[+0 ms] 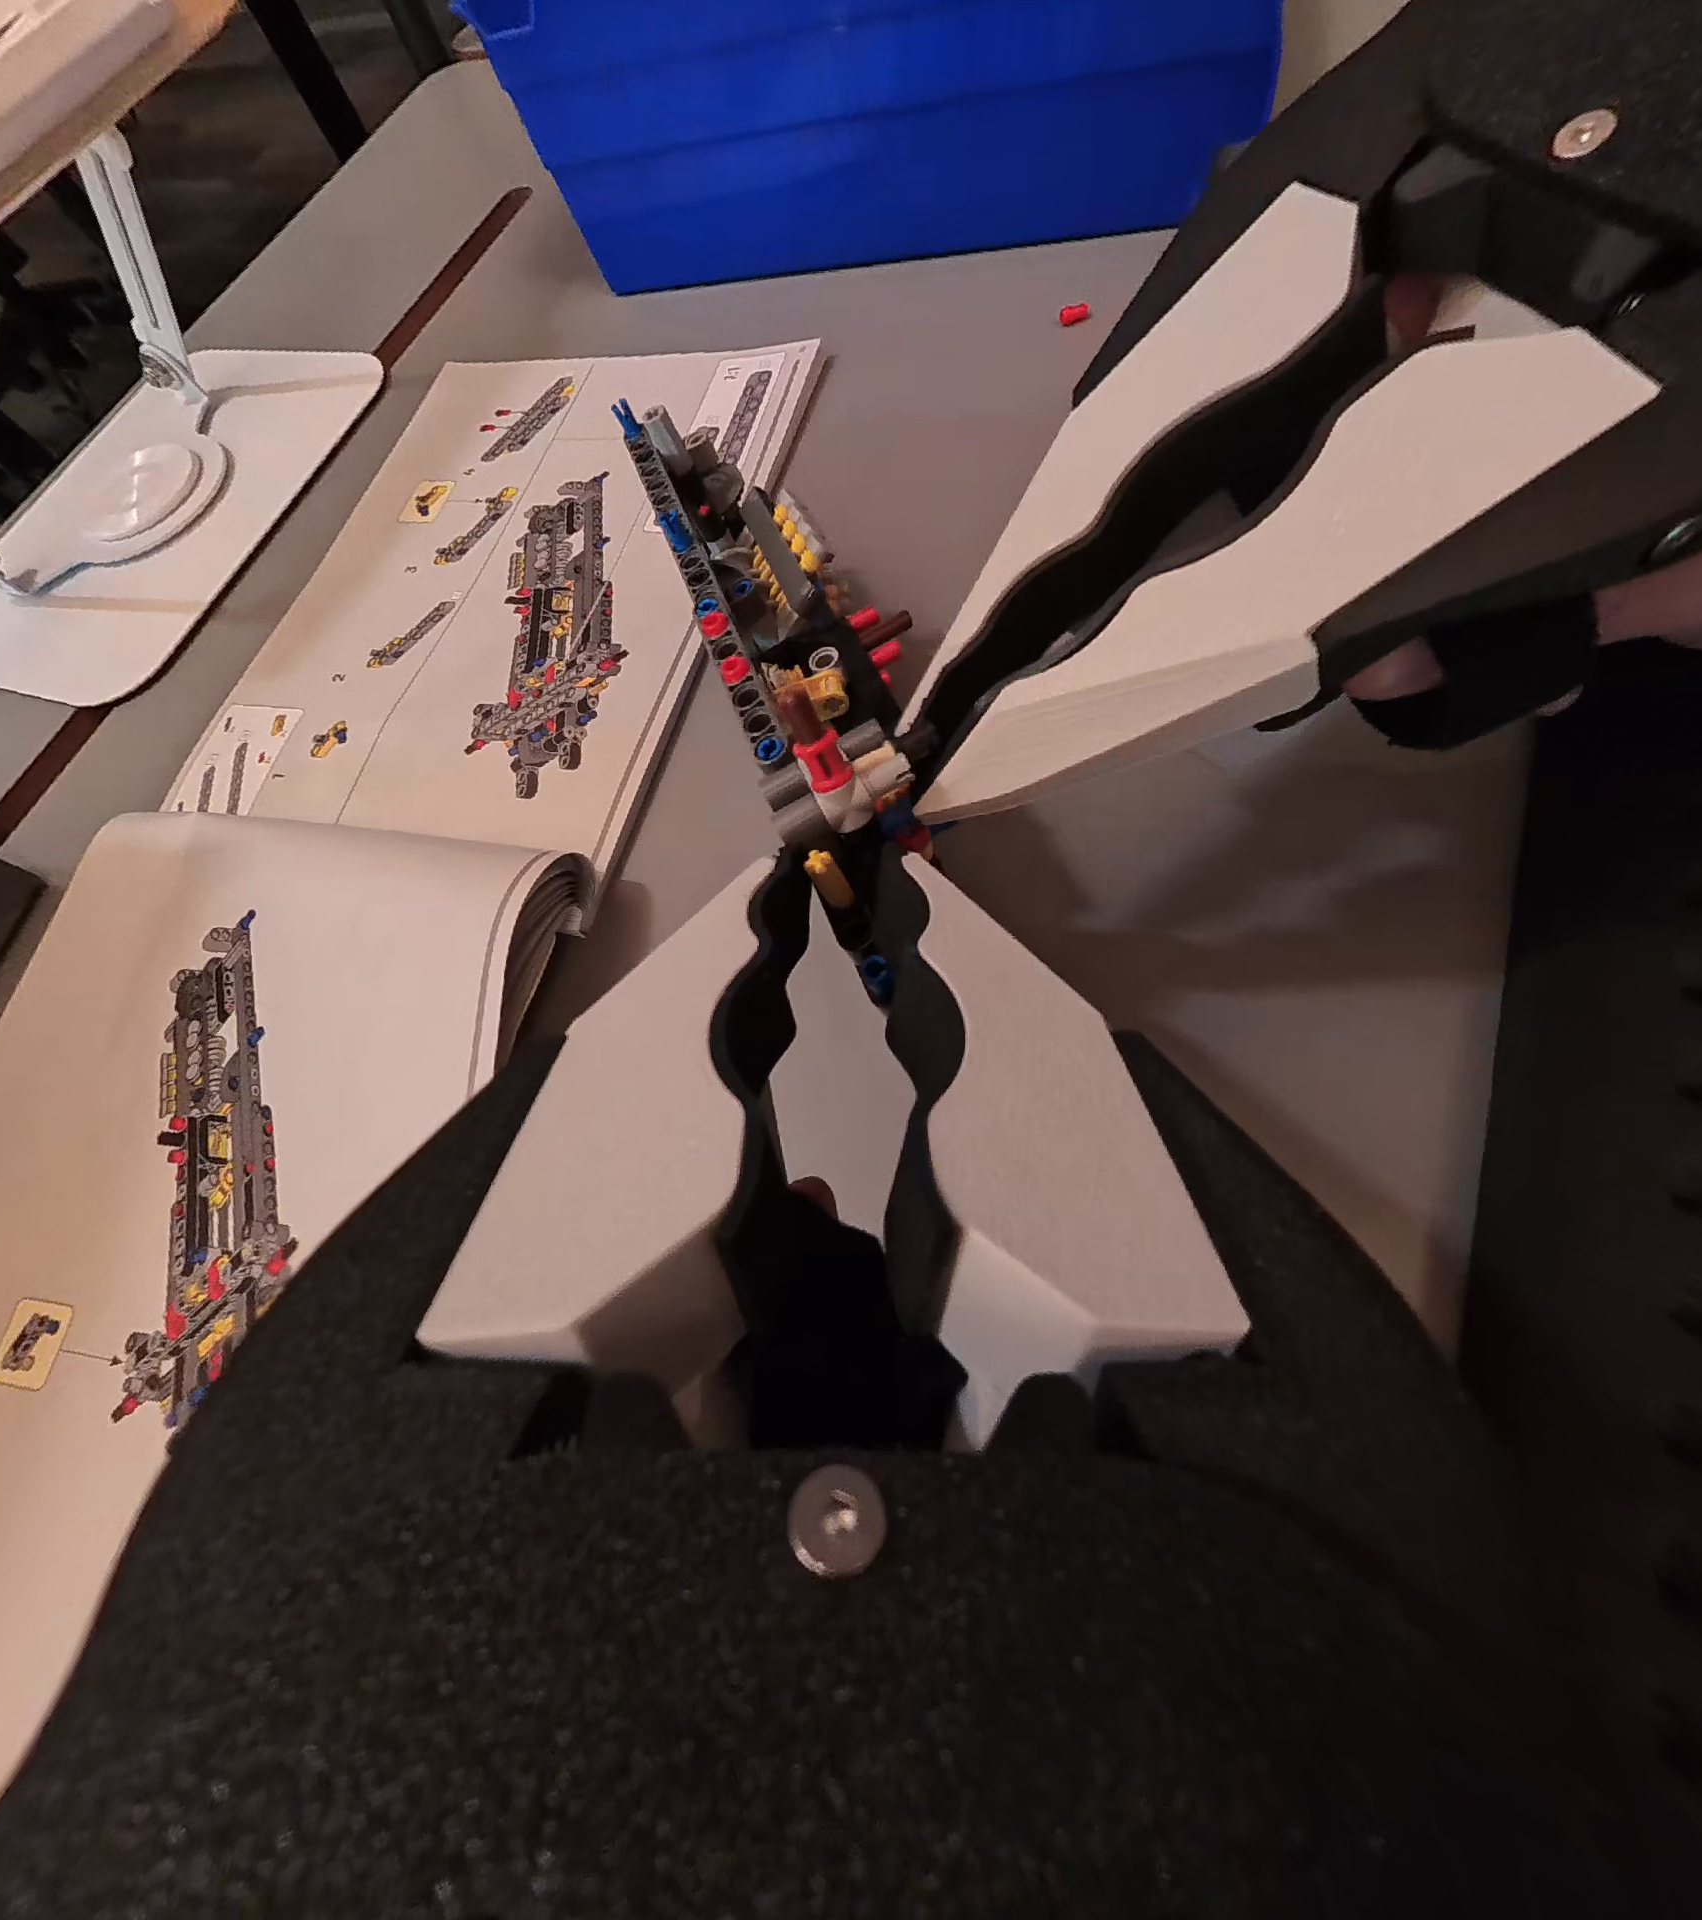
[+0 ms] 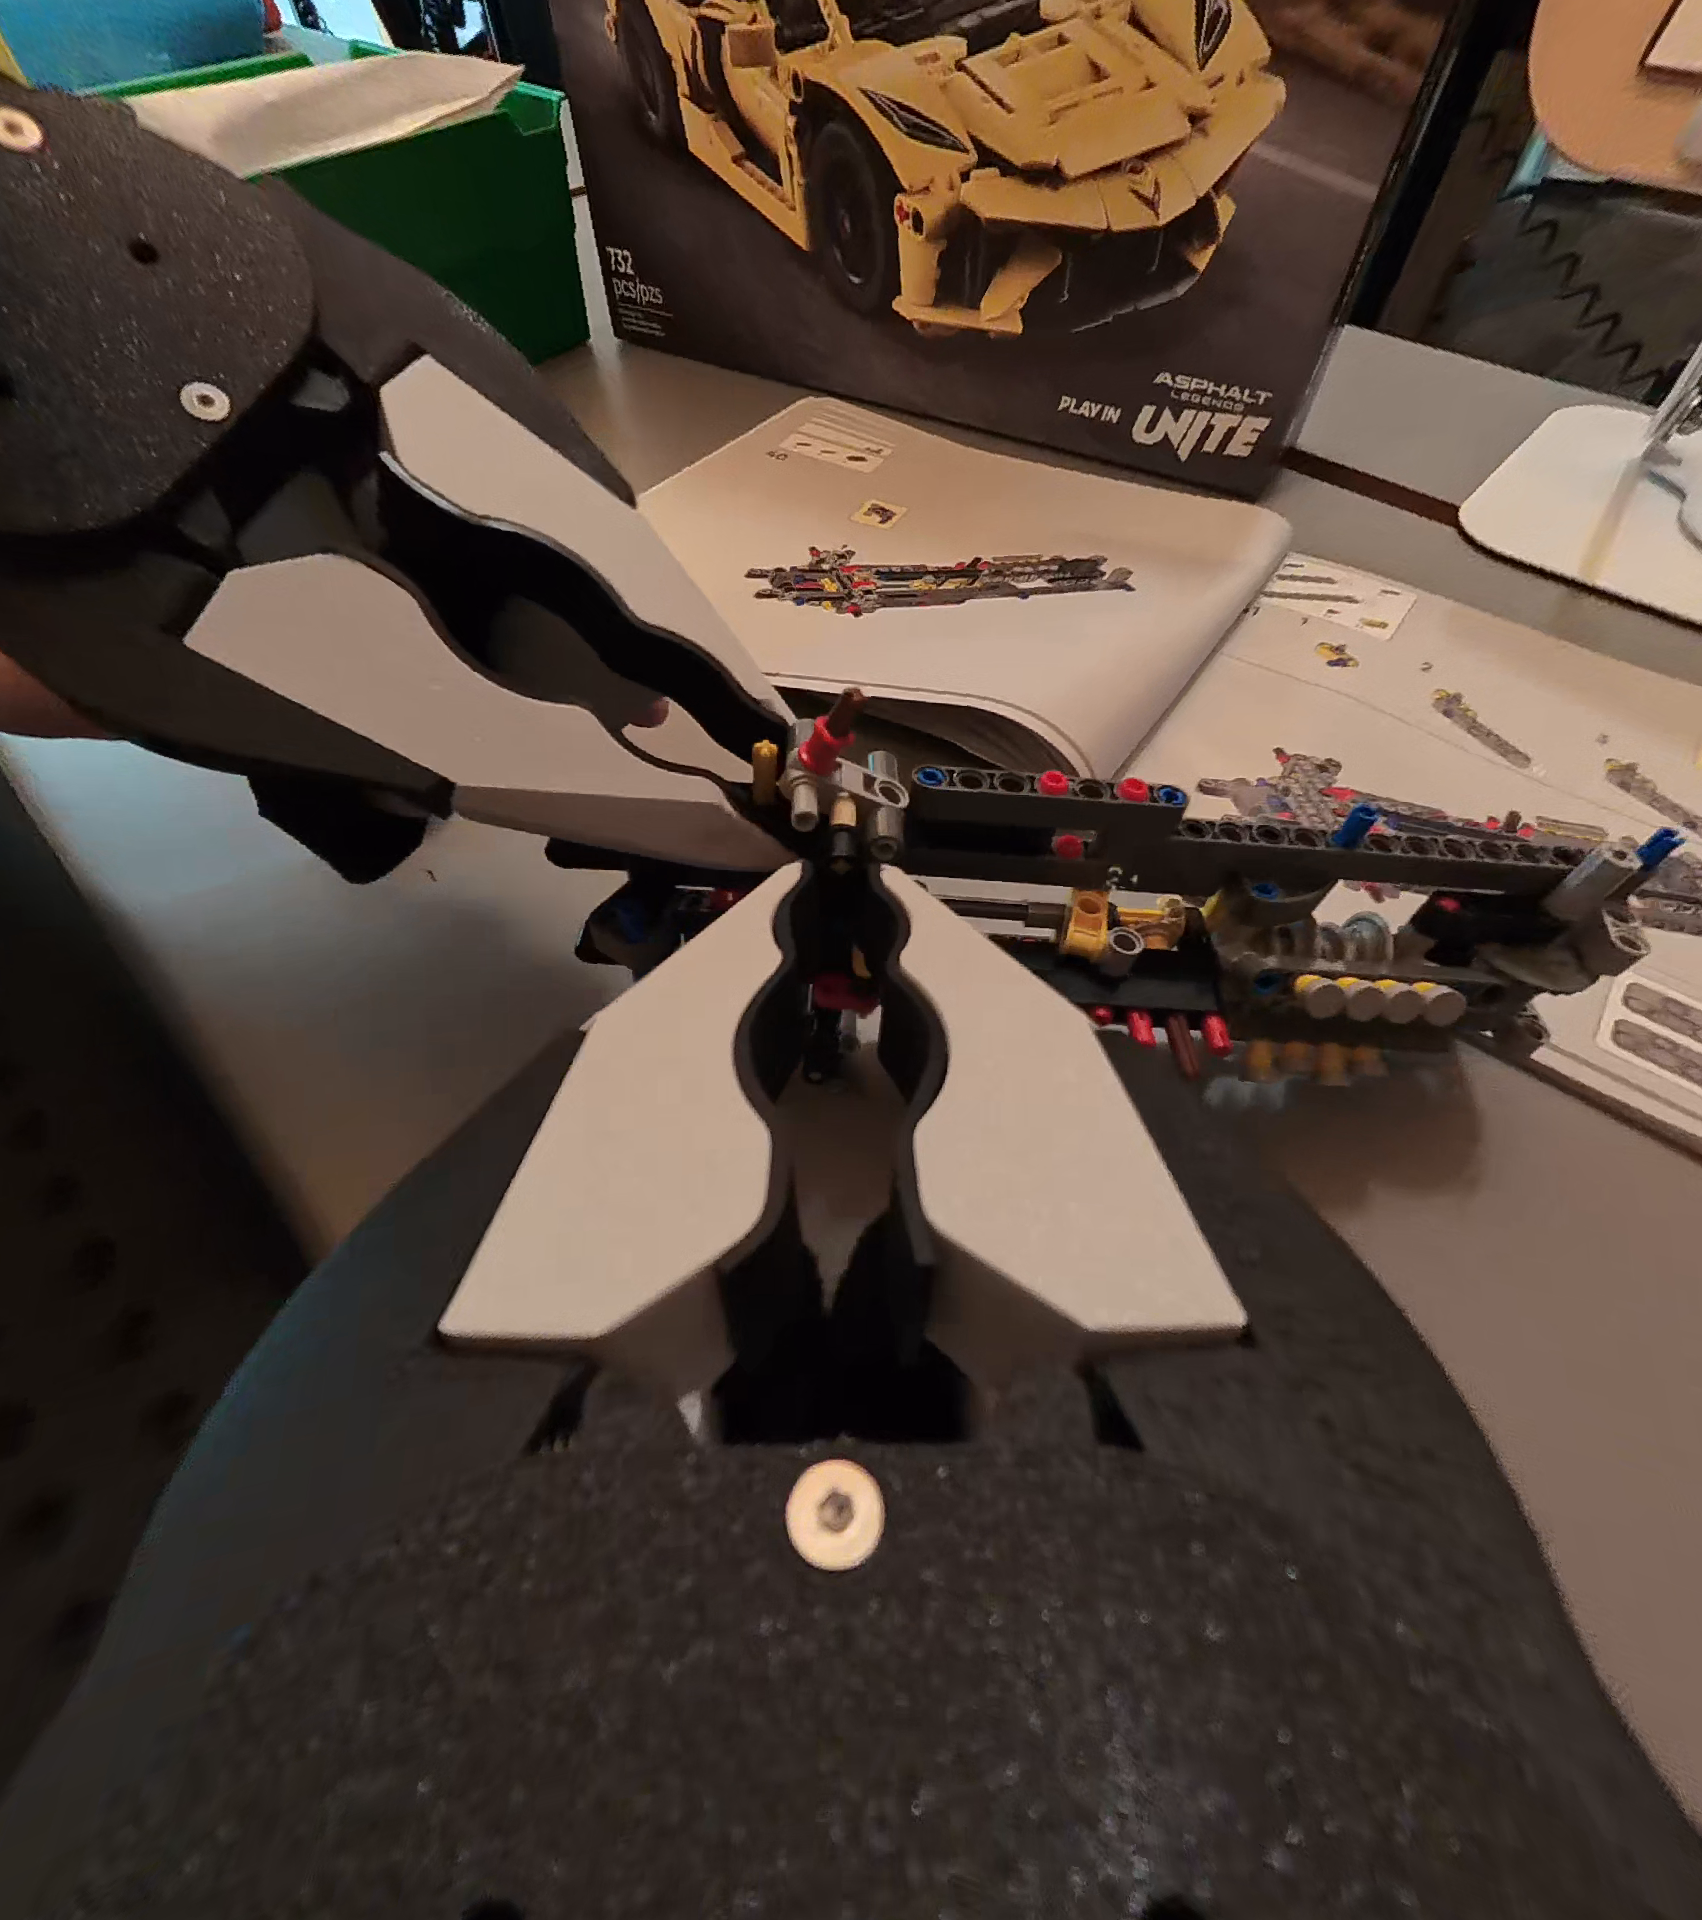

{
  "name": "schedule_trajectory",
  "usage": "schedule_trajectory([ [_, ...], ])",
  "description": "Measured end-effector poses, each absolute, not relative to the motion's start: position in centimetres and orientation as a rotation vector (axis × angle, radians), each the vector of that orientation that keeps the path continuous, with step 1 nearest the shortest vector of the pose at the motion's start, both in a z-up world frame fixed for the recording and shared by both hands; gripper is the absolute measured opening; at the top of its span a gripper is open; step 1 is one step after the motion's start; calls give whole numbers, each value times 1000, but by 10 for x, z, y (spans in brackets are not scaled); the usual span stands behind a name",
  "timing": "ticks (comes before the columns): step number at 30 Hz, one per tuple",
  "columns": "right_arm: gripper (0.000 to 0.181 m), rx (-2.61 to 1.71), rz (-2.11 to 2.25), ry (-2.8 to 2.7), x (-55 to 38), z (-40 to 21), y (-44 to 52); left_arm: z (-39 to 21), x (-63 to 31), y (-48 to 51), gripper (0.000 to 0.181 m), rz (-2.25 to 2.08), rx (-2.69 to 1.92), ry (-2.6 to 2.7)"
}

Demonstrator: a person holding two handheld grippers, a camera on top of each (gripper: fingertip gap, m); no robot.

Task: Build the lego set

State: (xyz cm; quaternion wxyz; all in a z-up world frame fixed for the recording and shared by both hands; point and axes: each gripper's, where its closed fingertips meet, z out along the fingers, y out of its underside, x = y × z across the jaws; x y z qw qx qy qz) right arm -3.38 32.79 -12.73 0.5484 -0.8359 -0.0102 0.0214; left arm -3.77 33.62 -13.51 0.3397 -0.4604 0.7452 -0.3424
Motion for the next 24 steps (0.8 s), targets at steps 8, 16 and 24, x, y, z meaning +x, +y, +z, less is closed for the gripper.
schedule_trajectory([
  [8, 7, -1997, 143, 26, -34, -130, 331, -135, -38, 338, 11, -924, -1224, 1911],
  [16, 7, -2013, 143, 6, -36, -132, 331, -135, -38, 337, 11, -920, -1217, 1911],
  [24, 7, -2030, 198, 86, -35, -133, 331, -135, -38, 336, 11, -923, -1217, 1904],
])
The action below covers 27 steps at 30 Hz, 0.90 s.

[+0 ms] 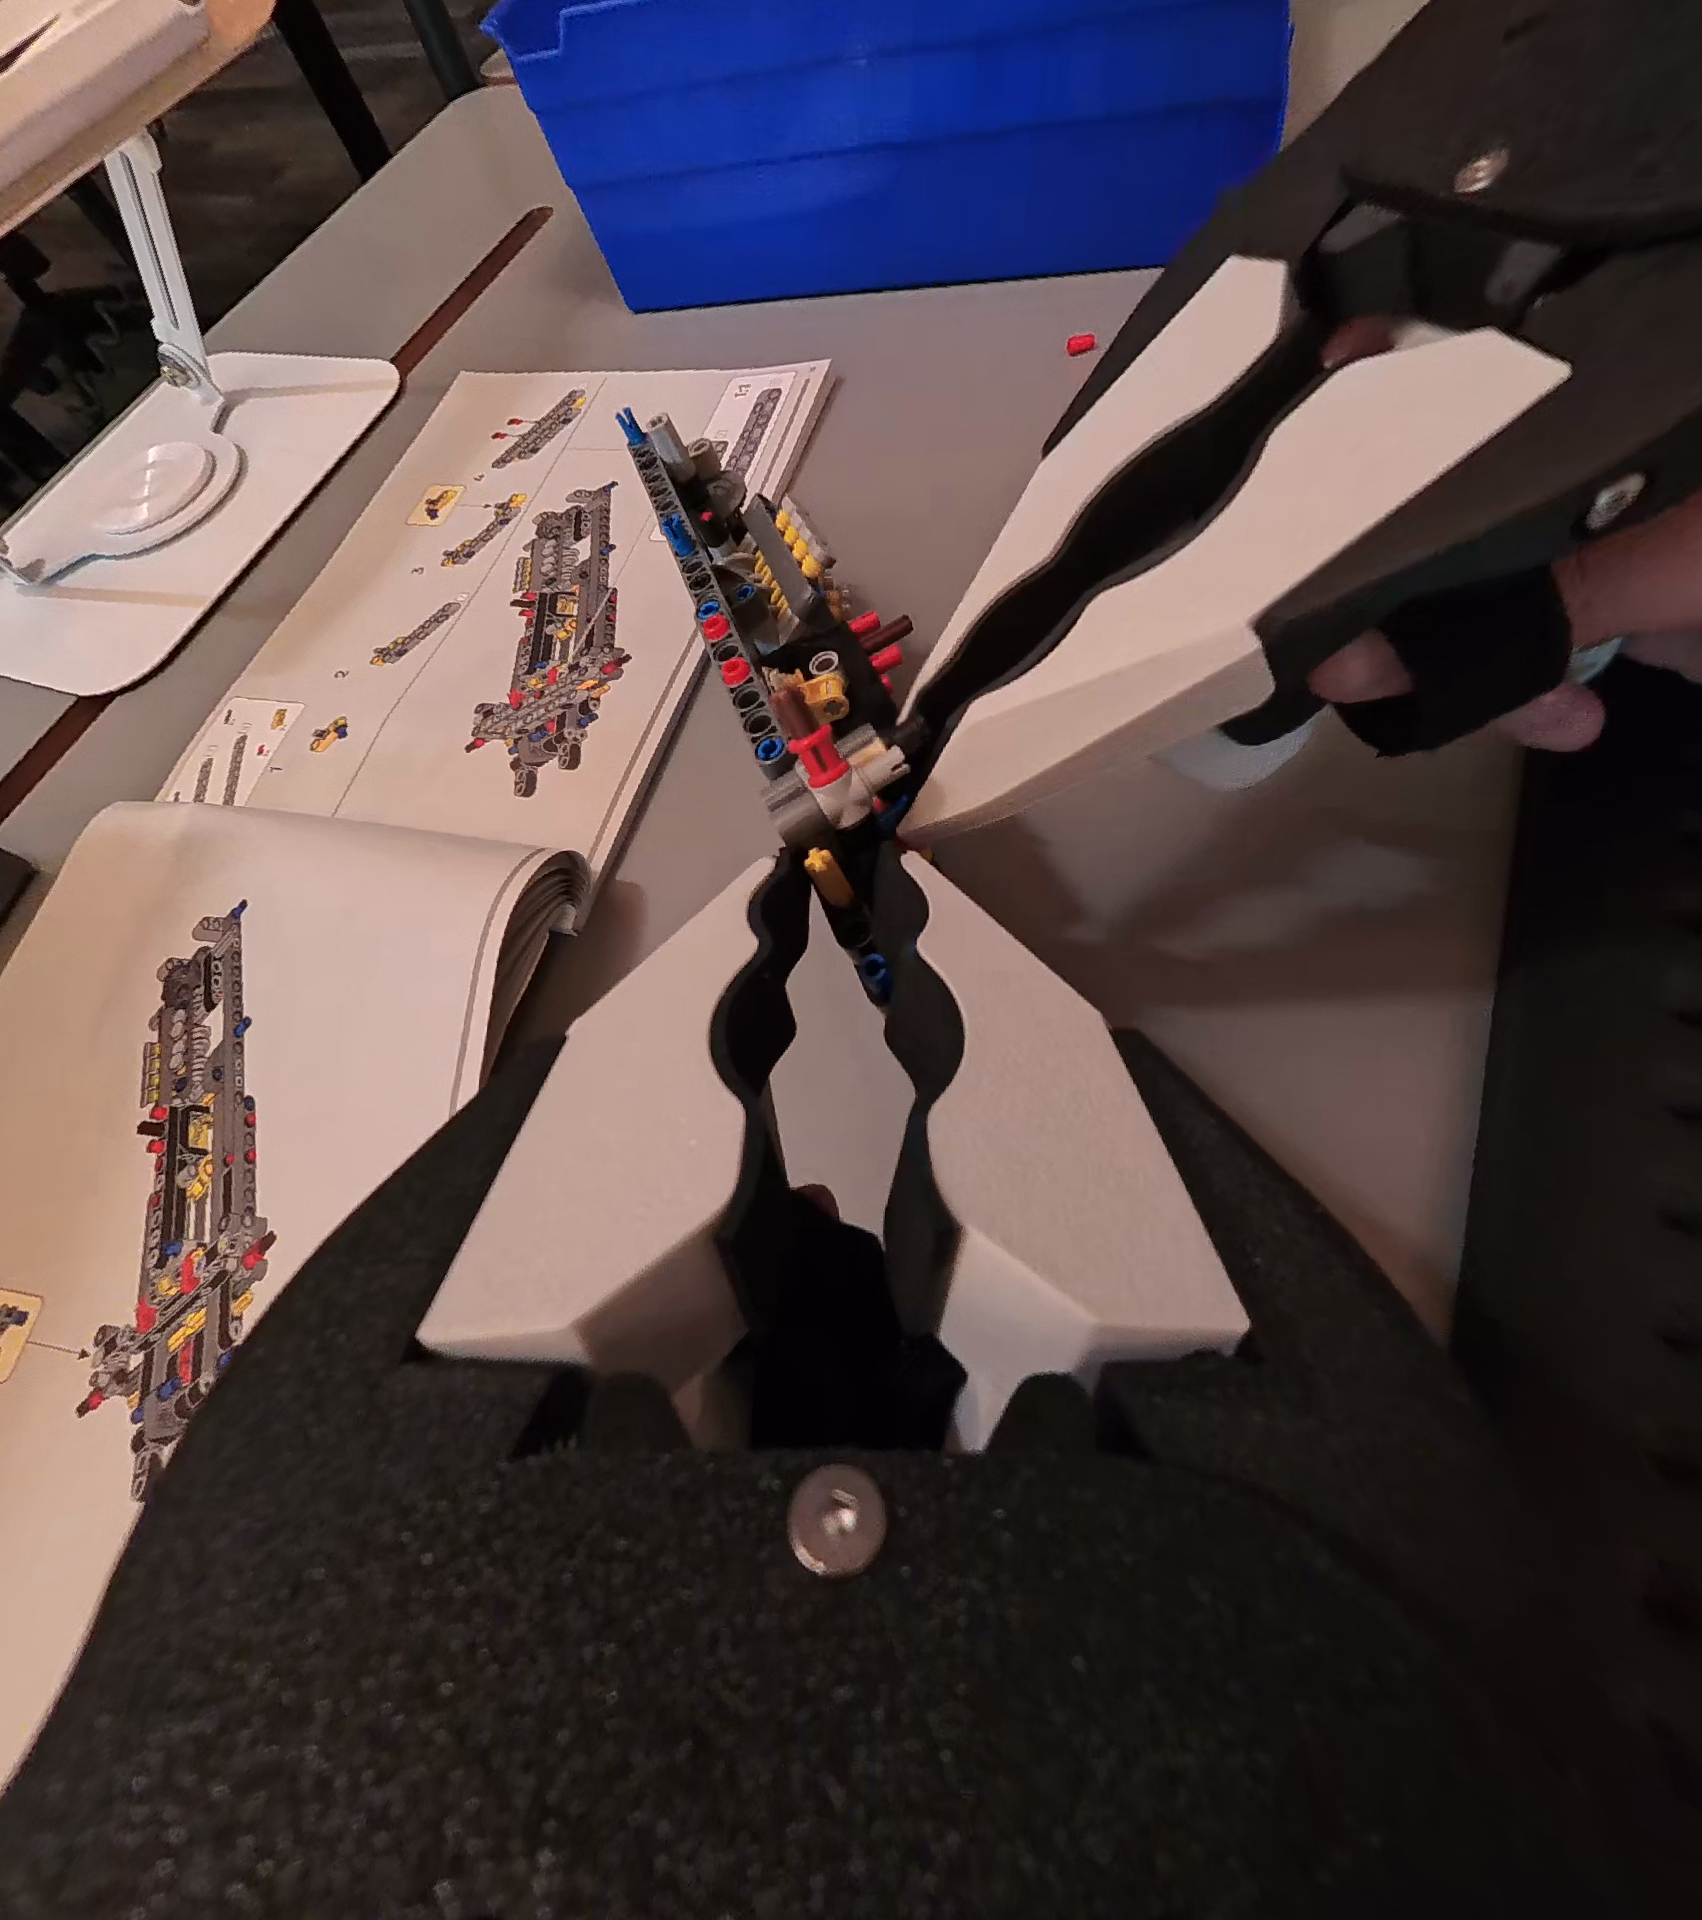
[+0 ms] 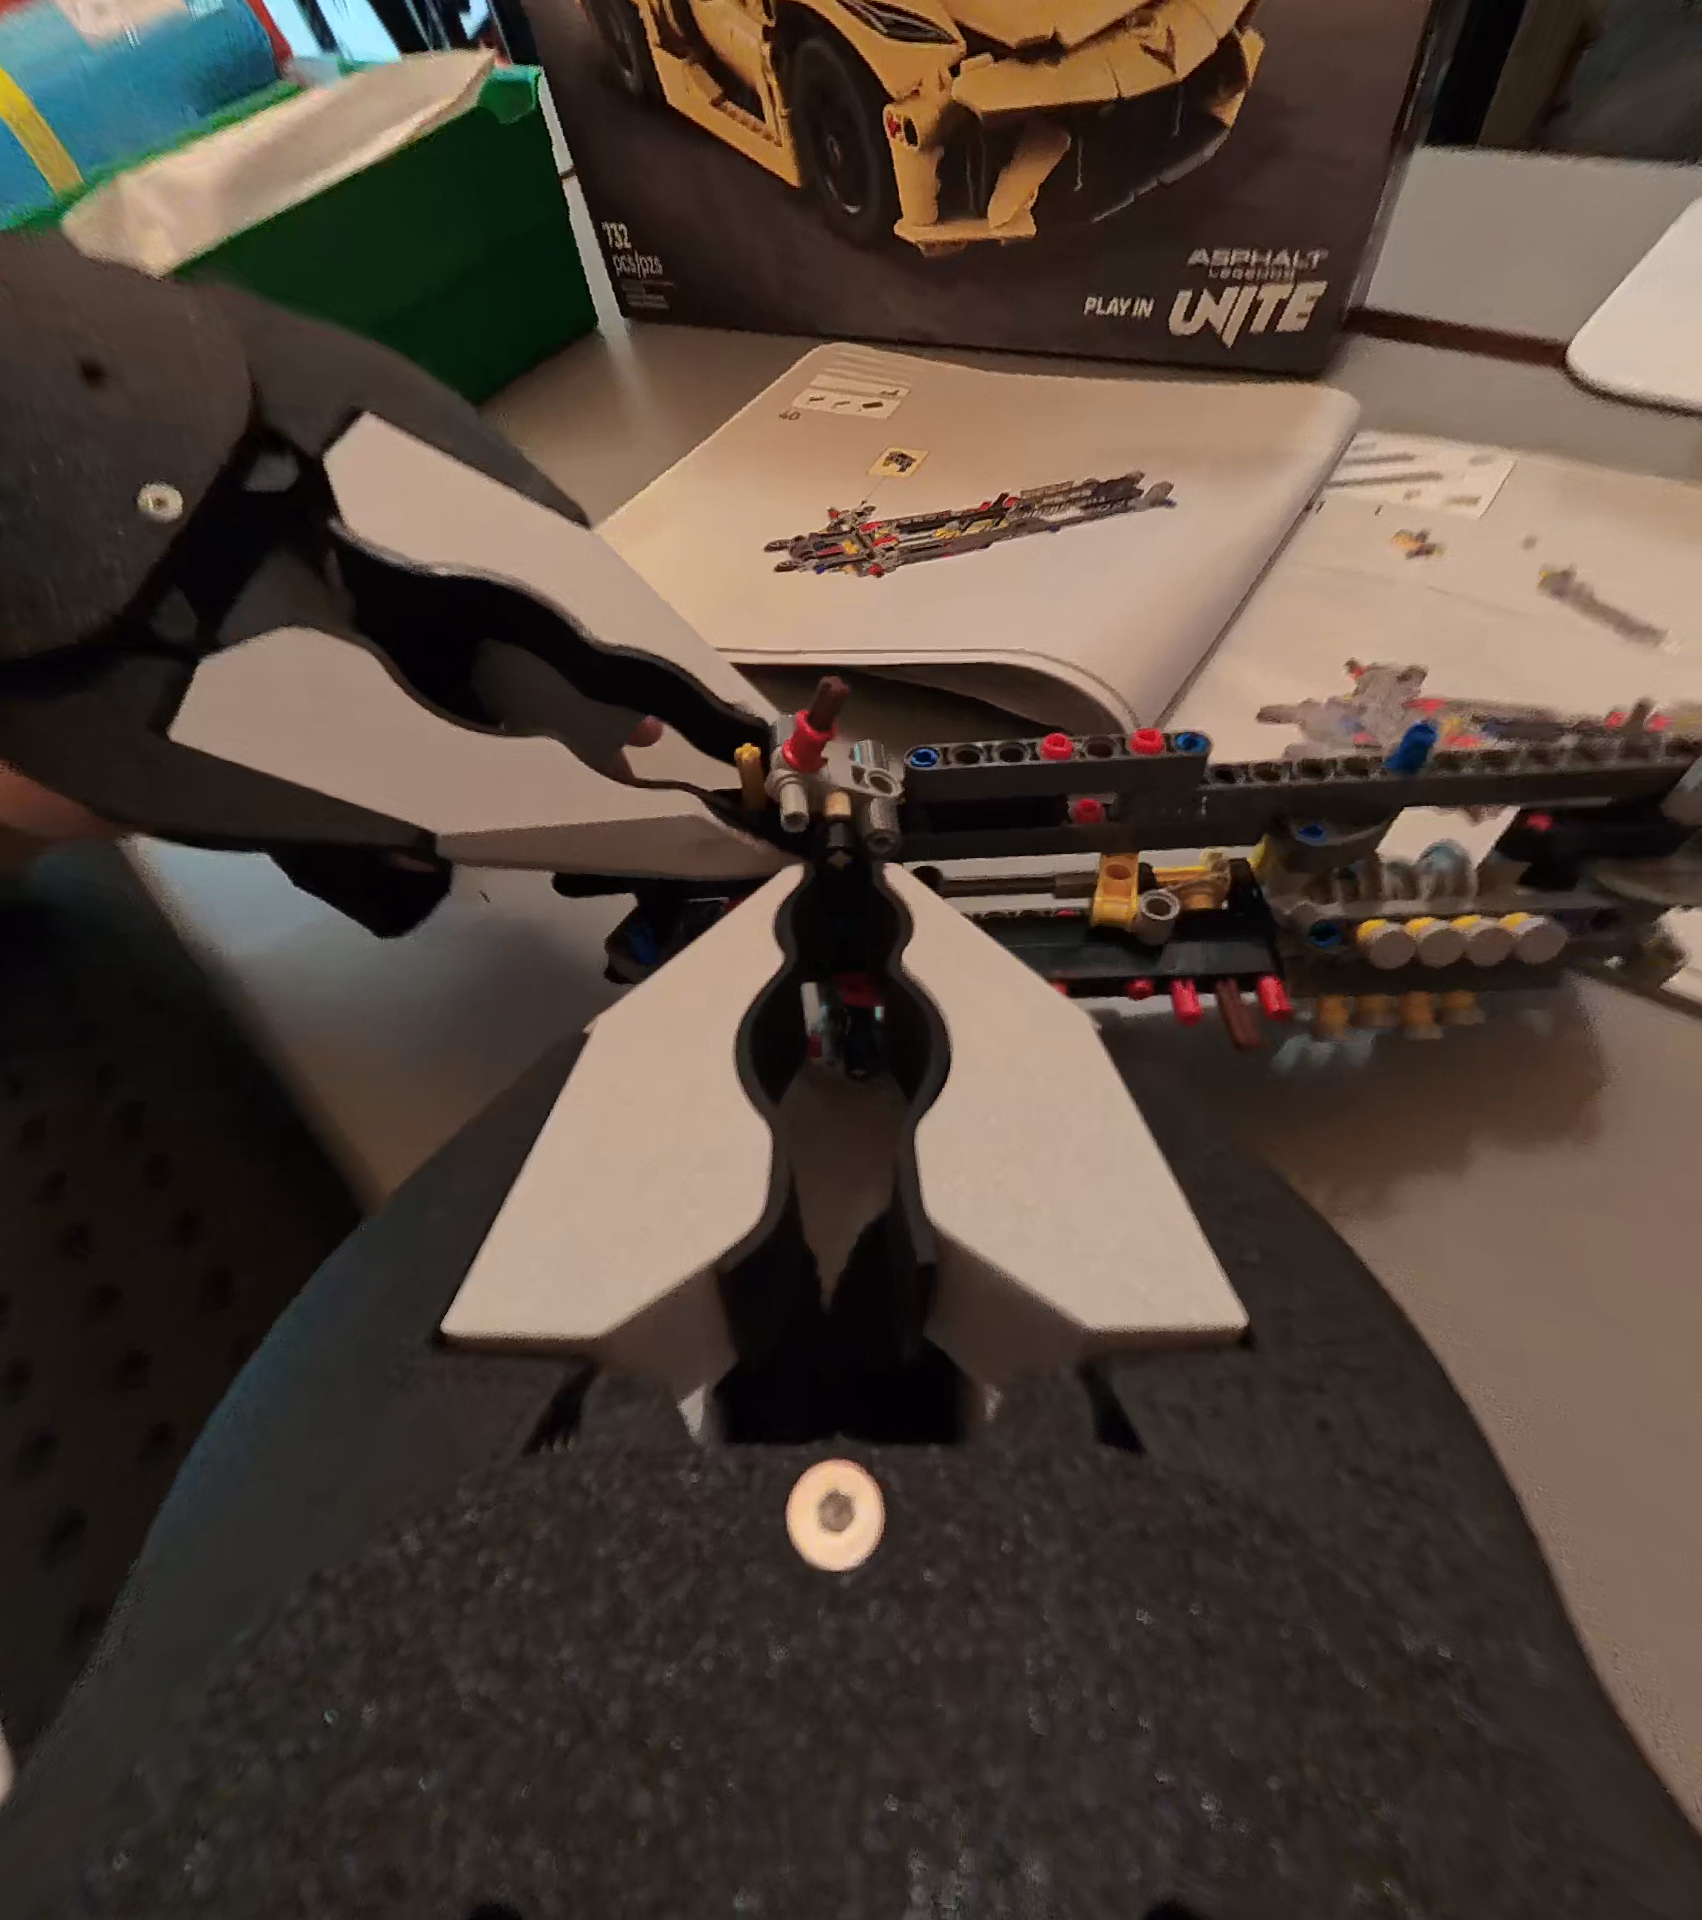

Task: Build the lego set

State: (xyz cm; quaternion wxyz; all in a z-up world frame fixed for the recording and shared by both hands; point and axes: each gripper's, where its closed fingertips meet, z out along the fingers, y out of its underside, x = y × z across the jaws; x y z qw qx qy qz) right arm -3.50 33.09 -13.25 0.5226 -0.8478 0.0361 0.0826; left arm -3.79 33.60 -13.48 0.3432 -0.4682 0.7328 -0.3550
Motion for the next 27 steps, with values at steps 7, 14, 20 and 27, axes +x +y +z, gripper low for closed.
schedule_trajectory([
  [7, 7, -2010, 151, 18, -34, -133, 331, -135, -38, 335, 11, -918, -1240, 1900],
  [14, 7, -1958, 186, 8, -33, -133, 333, -135, -36, 334, 11, -937, -1258, 1885],
  [20, 13, -1956, 266, 55, -32, -131, 333, -135, -37, 337, 11, -934, -1242, 1875],
  [27, 7, -1923, 235, 24, -34, -125, 329, -135, -39, 338, 11, -915, -1208, 1880],
])
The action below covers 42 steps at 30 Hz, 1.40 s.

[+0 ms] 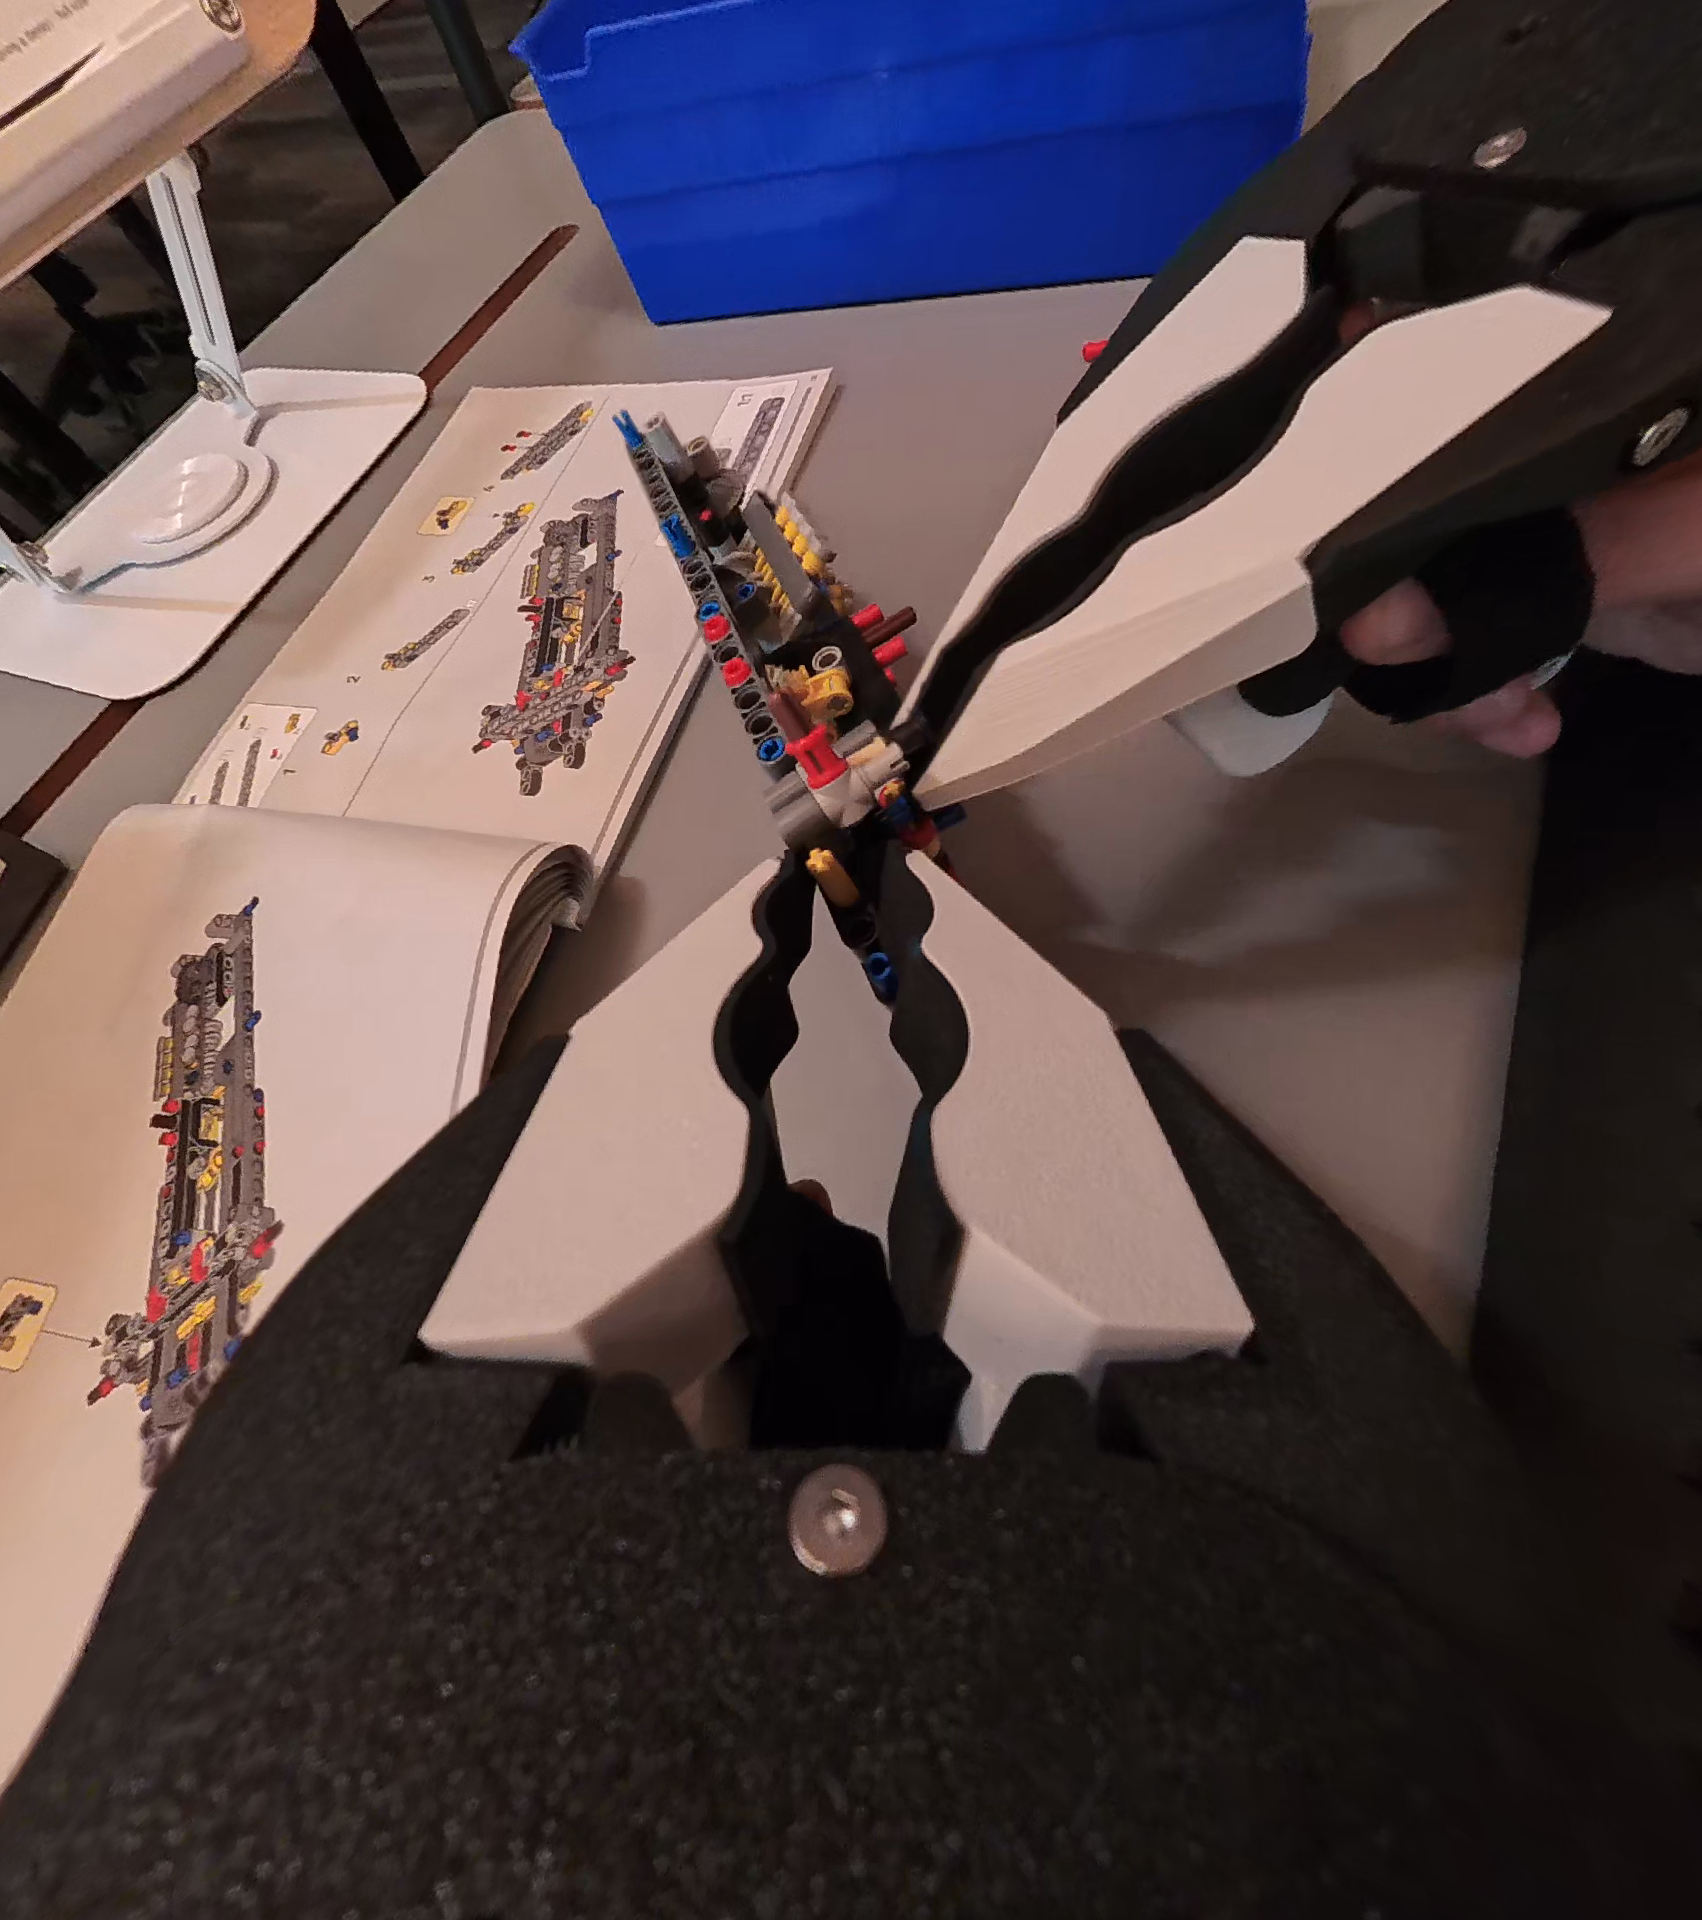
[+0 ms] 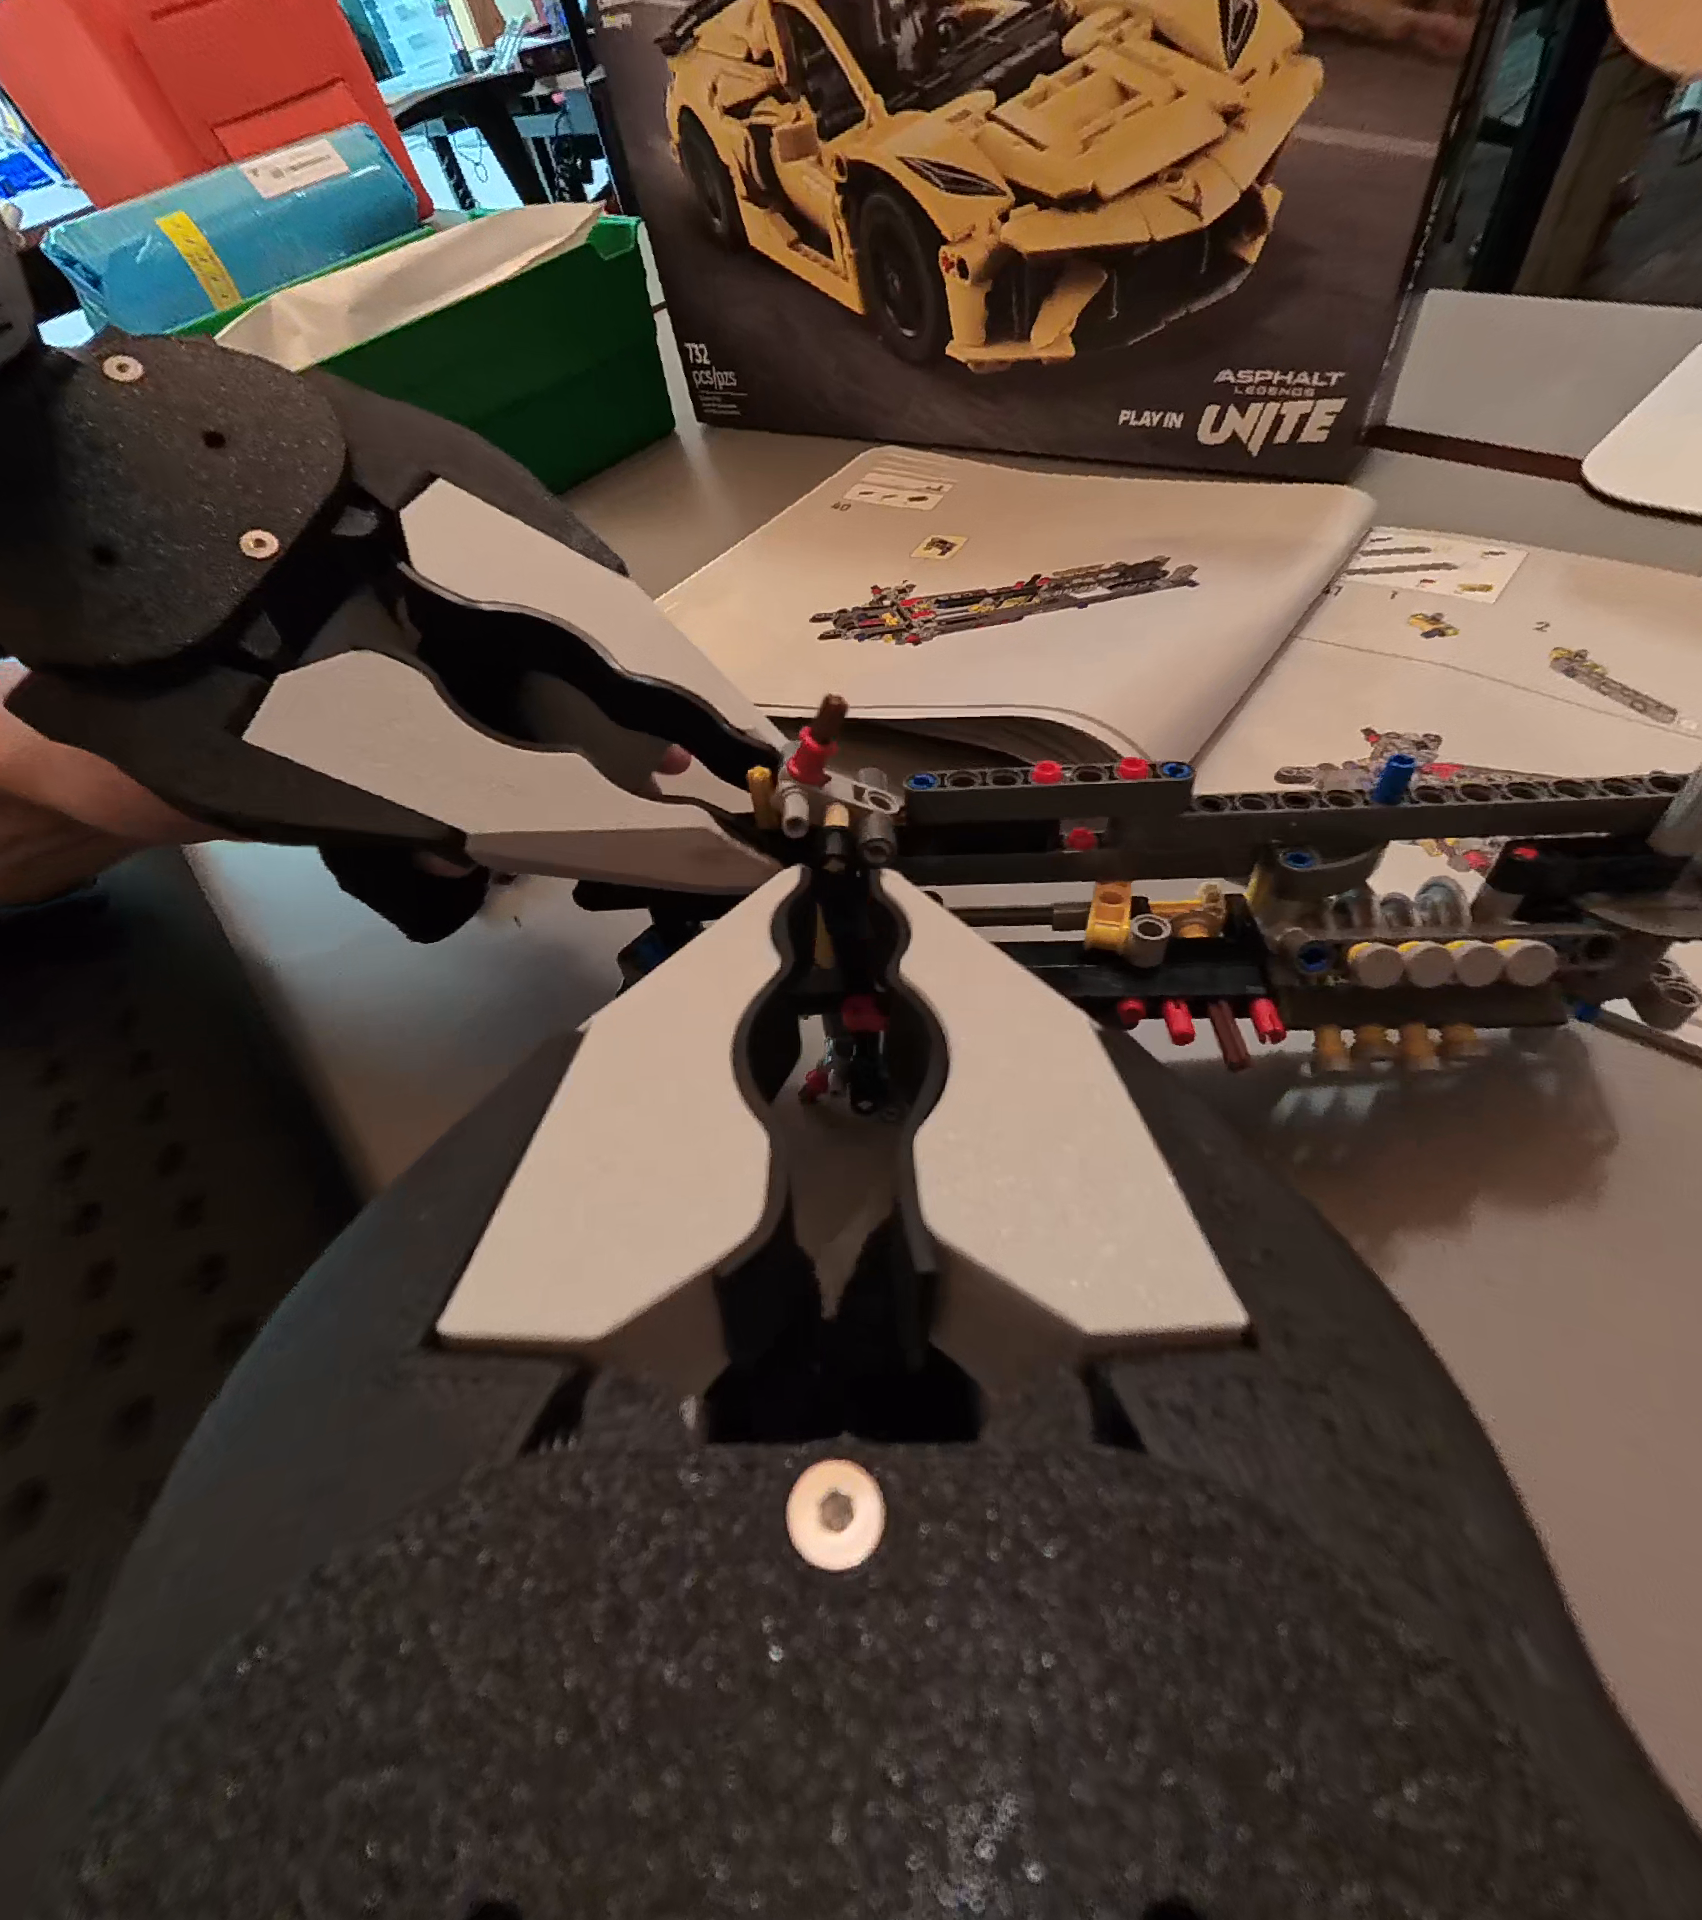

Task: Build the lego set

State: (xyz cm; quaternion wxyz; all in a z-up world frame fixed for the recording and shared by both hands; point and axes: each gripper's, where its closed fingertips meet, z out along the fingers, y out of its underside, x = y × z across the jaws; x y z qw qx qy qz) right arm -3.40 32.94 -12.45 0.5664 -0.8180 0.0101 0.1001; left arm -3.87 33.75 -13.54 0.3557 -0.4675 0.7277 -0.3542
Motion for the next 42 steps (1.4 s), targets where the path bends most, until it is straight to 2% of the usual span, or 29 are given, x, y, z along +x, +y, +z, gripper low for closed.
schedule_trajectory([
  [7, 7, -1938, 287, 20, -36, -125, 329, -135, -40, 337, 14, -903, -1171, 1889],
  [13, 7, -1941, 276, -16, -37, -125, 332, -129, -41, 341, 26, -898, -1132, 1854],
  [16, 7, -1936, 293, -38, -40, -125, 332, -122, -40, 341, 14, -882, -1051, 1834],
  [36, 5, -1886, 420, 23, -39, -117, 329, -121, -36, 340, 11, -746, -840, 1803],
  [42, 5, -1992, 350, -136, -39, -118, 326, -120, -36, 338, 11, -694, -666, 1859],
])
